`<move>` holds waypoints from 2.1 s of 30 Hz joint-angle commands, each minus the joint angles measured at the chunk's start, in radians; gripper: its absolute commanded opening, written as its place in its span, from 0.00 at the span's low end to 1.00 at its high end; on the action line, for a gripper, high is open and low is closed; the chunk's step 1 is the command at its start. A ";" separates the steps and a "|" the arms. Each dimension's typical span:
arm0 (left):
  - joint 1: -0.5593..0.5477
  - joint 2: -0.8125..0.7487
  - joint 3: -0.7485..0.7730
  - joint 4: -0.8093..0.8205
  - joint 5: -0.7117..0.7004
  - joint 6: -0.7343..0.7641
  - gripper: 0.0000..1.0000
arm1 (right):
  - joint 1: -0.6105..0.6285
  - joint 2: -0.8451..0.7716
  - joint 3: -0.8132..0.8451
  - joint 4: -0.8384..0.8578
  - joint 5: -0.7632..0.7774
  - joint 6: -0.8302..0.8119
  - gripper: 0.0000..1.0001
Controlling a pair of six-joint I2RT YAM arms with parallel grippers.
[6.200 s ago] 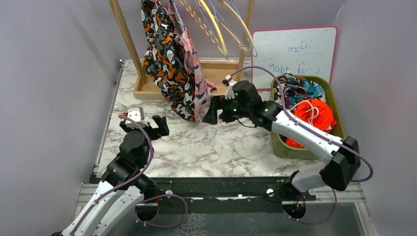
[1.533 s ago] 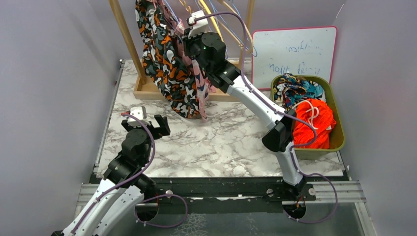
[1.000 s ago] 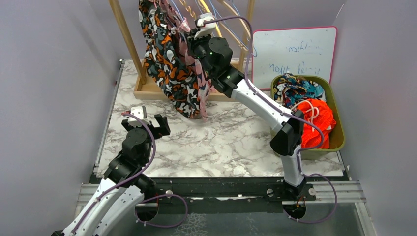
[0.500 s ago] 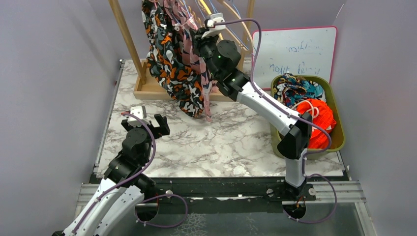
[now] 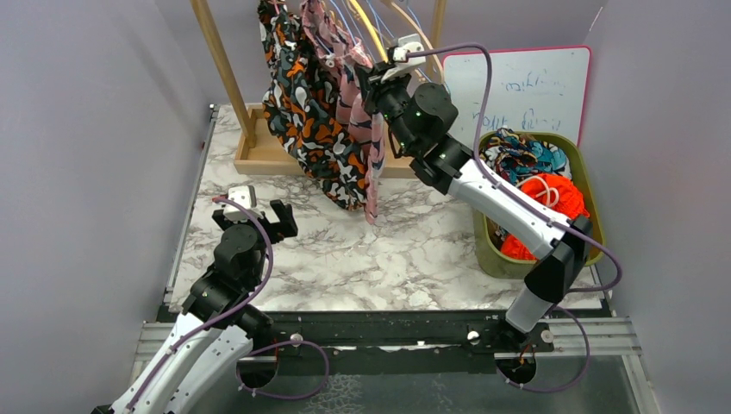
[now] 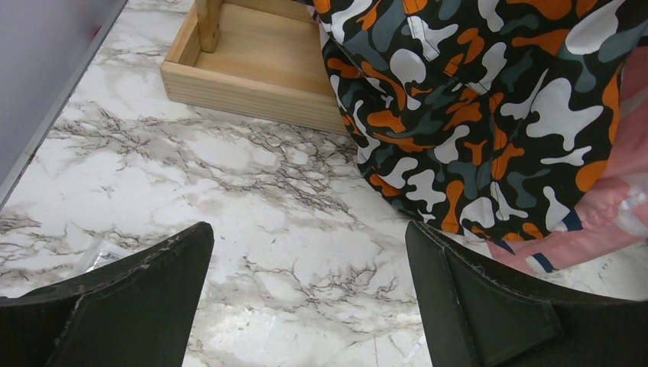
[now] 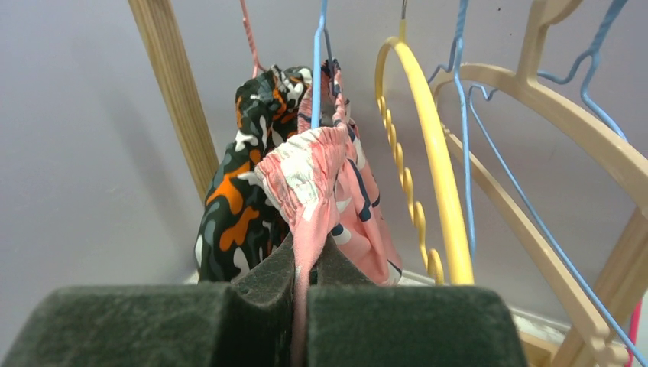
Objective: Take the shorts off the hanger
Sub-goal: Pick up the hanger from the clothes rod, then remove the shorts from the hanger.
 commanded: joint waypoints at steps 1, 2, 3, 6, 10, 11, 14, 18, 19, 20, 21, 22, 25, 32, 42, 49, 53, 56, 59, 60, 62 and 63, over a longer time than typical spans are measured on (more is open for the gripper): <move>0.006 0.006 -0.007 0.020 0.021 0.007 0.99 | 0.000 -0.107 -0.099 0.015 -0.045 0.001 0.01; 0.006 0.008 -0.007 0.021 0.024 0.007 0.99 | 0.000 -0.124 -0.123 0.008 -0.046 -0.002 0.01; 0.006 0.011 -0.007 0.020 0.025 0.007 0.99 | 0.000 -0.139 -0.149 -0.003 -0.051 -0.008 0.01; 0.006 0.017 -0.006 0.019 0.027 0.007 0.99 | 0.000 -0.193 -0.211 -0.049 -0.070 -0.026 0.01; 0.007 0.015 -0.007 0.020 0.025 0.007 0.99 | 0.000 -0.309 -0.332 -0.096 -0.102 -0.021 0.01; 0.007 0.014 -0.007 0.020 0.023 0.007 0.99 | 0.000 -0.336 -0.360 -0.111 -0.110 -0.015 0.01; 0.006 0.015 -0.007 0.020 0.021 0.007 0.99 | 0.000 -0.428 -0.448 -0.152 -0.129 -0.005 0.01; 0.006 0.022 -0.006 0.019 0.024 0.007 0.99 | 0.000 -0.562 -0.556 -0.202 -0.152 0.026 0.01; 0.006 0.024 -0.005 0.019 0.024 0.007 0.99 | 0.000 -0.599 -0.581 -0.218 -0.167 0.029 0.01; 0.006 0.028 -0.004 0.019 0.026 0.007 0.99 | 0.000 -0.637 -0.609 -0.233 -0.177 0.039 0.01; 0.007 0.030 -0.003 0.019 0.027 0.007 0.99 | 0.000 -0.675 -0.638 -0.245 -0.175 0.053 0.01; 0.006 0.033 -0.003 0.019 0.029 0.007 0.99 | 0.000 -0.718 -0.665 -0.255 -0.175 0.068 0.01; 0.006 0.038 -0.001 0.019 0.034 0.005 0.99 | 0.000 -0.834 -0.727 -0.308 -0.193 0.088 0.01; 0.006 0.029 -0.004 0.019 0.033 0.007 0.99 | 0.000 -1.102 -0.783 -0.565 -0.152 0.156 0.01; 0.006 0.020 0.001 0.028 0.061 0.005 0.99 | 0.000 -1.220 -0.896 -0.659 -0.489 0.233 0.01; 0.006 -0.041 0.010 0.055 0.202 0.045 0.99 | 0.000 -1.041 -1.023 -0.556 -0.698 0.243 0.01; 0.006 -0.076 -0.013 0.145 0.395 0.095 0.99 | 0.000 -1.000 -1.081 -0.416 -0.722 0.270 0.01; 0.006 -0.074 -0.034 0.224 0.541 0.112 0.99 | 0.000 -0.955 -1.096 -0.364 -0.753 0.282 0.01; 0.006 -0.029 -0.047 0.279 0.675 0.109 0.99 | 0.000 -0.904 -1.098 -0.327 -0.800 0.303 0.01; 0.006 -0.003 -0.043 0.288 0.711 0.102 0.99 | 0.000 -0.889 -1.101 -0.310 -0.815 0.309 0.01; 0.006 0.053 -0.036 0.296 0.770 0.091 0.99 | 0.000 -0.866 -1.105 -0.278 -0.843 0.320 0.01; 0.008 0.084 -0.030 0.292 0.788 0.086 0.99 | 0.000 -0.858 -1.107 -0.267 -0.851 0.323 0.01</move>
